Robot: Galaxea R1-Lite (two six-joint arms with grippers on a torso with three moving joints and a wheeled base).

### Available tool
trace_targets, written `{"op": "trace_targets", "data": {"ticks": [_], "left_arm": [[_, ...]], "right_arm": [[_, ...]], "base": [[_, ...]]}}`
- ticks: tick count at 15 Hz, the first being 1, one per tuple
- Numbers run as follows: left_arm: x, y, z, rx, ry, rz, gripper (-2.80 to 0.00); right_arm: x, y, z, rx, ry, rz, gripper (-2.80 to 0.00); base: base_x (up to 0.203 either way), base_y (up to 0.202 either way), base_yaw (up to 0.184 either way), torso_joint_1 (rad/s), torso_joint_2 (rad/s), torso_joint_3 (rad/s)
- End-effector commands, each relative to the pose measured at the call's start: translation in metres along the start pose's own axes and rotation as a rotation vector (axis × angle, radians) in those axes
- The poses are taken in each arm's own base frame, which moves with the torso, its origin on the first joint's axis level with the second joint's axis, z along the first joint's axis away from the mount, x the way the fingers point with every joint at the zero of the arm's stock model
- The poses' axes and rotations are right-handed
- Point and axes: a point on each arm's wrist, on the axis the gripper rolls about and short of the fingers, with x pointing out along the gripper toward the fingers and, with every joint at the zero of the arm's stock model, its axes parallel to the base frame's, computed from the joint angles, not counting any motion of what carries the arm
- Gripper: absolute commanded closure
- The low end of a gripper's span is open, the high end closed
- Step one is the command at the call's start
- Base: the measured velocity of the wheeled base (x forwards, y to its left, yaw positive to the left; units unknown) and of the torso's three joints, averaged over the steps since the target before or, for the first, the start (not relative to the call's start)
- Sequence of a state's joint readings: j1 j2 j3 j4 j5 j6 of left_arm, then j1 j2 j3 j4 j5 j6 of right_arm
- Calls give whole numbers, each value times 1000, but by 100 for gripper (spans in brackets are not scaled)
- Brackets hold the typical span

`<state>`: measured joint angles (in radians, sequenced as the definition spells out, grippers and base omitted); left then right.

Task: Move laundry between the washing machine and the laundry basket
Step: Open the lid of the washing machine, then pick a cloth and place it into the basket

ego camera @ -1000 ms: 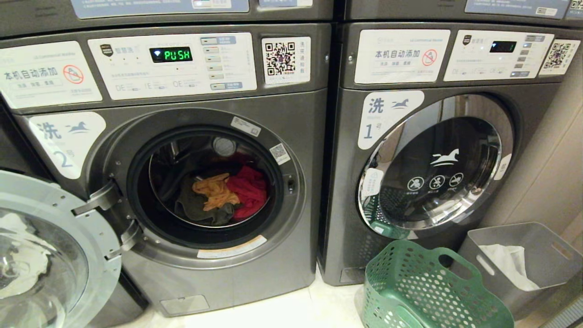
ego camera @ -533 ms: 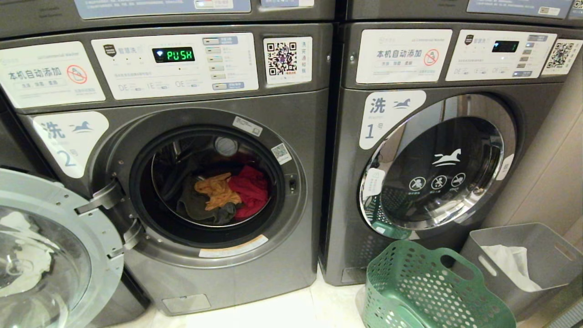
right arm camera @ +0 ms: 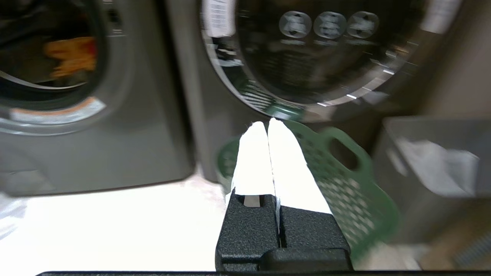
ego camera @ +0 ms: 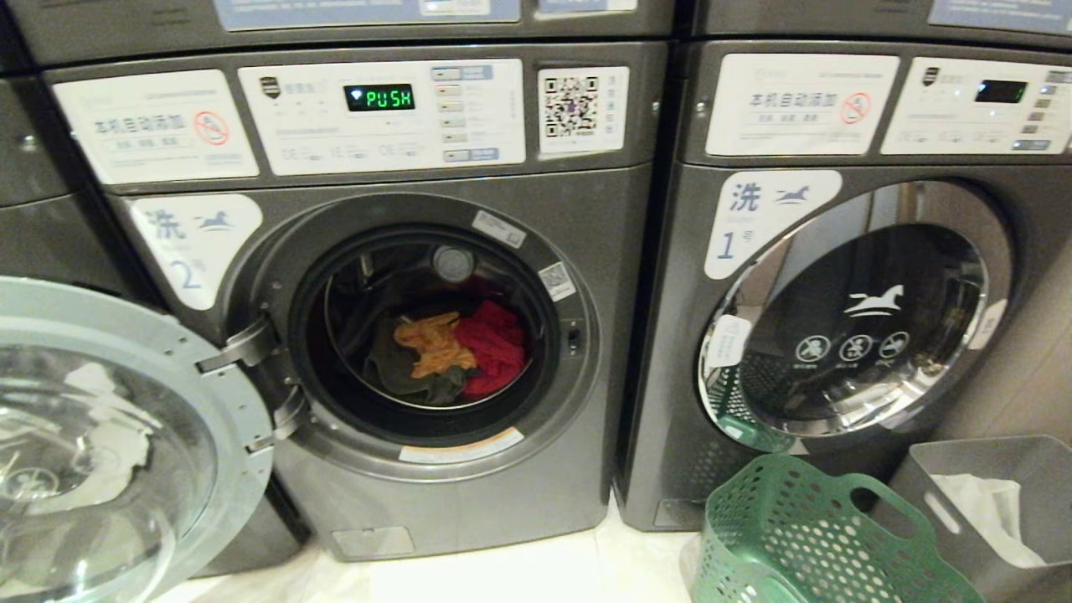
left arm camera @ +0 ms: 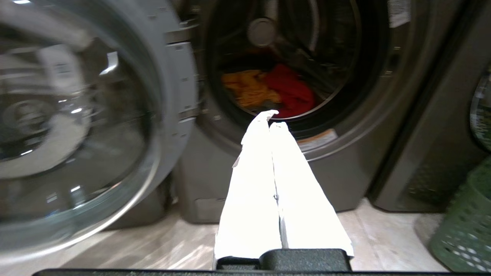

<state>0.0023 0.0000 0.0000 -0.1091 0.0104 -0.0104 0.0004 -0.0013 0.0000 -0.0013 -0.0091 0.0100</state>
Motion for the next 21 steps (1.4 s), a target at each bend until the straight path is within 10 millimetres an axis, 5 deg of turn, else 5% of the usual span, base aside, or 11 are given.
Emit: {"op": "trace_targets", "data": {"ticks": [1,15,21], "left_arm": [[2,0,-11,0,40,1,0],[2,0,-11,-1,40,1,0],[2,0,-11,0,40,1,0]], "right_arm": [[0,0,0,2,1,-1,0],[0,0,0,4,3,-1,0],[0,0,0,5,3,-1,0]], "base": [[0,-6,174,2,-2,0],[2,-7,172,4,3,3],[0,-1,15,0,1,2]]}}
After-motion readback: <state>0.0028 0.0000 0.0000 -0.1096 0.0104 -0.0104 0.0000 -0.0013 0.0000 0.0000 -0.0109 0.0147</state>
